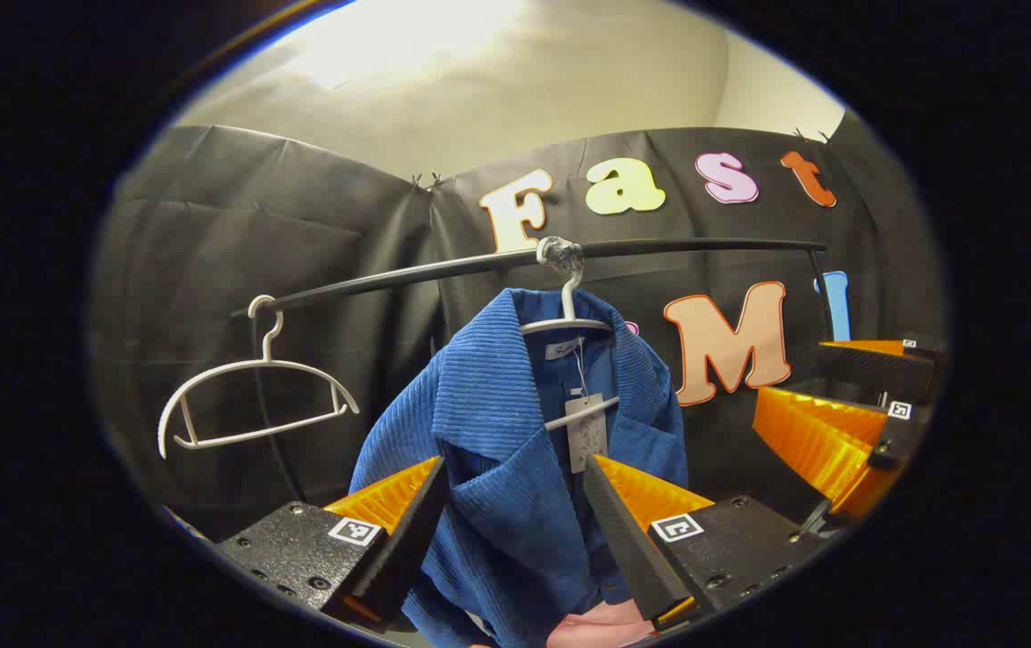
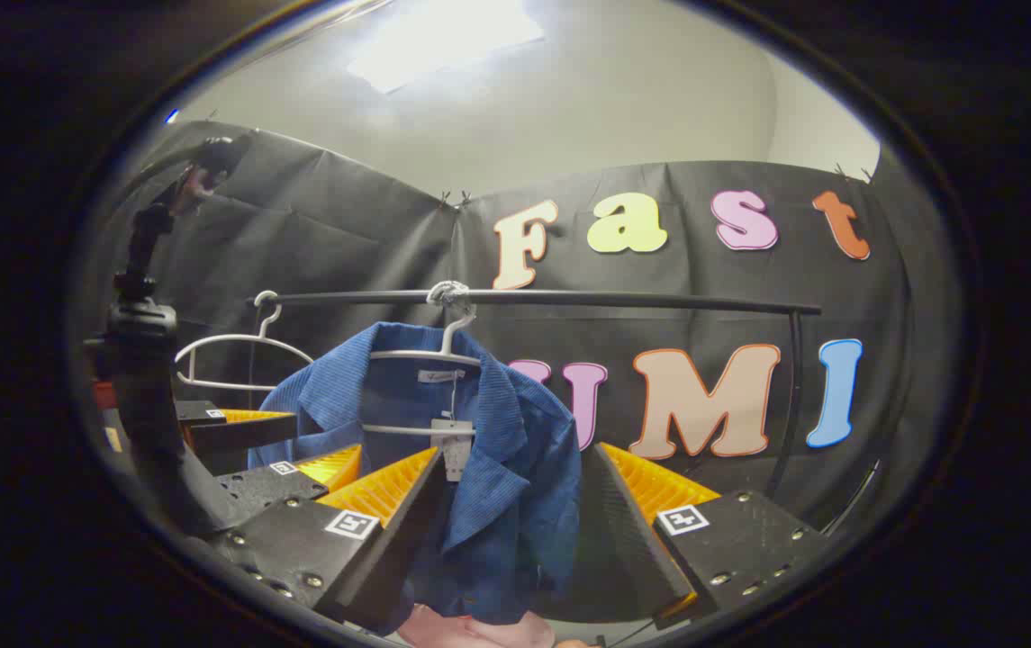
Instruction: Grasp the clothes on the hanger with both hands and then place them into the laundry hamper below.
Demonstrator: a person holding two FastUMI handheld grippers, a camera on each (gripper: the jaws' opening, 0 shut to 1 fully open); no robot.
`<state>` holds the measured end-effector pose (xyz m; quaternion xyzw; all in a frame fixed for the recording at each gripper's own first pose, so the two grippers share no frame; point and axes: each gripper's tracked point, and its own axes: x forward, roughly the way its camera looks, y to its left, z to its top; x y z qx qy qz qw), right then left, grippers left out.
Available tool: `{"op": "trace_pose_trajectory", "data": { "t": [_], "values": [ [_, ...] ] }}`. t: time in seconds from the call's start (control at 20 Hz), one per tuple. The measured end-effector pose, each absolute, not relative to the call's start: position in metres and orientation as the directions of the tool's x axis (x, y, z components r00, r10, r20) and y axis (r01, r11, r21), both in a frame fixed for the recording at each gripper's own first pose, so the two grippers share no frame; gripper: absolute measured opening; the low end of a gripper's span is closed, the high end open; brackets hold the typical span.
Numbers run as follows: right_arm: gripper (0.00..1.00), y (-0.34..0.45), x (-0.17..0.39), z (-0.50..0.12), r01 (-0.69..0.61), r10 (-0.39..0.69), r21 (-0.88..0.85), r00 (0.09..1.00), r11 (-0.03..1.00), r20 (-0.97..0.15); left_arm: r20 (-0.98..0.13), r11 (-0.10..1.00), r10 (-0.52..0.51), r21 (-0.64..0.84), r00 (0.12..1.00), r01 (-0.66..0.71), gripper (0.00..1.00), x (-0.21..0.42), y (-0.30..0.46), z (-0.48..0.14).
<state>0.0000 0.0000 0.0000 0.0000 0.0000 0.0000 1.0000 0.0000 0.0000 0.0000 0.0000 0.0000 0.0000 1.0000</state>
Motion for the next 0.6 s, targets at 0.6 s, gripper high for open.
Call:
{"op": "trace_pose_trajectory", "data": {
  "t": [0.6],
  "values": [
    [0.97, -0.024, -0.025, -0.003, 0.072, -0.073, -0.012, 0.997, 0.997, -0.033, -0.086, 1.0, -0.01, -0.005, 0.996, 0.009, 0.94, 0.017, -0.015, -0.037]
  ]
}}
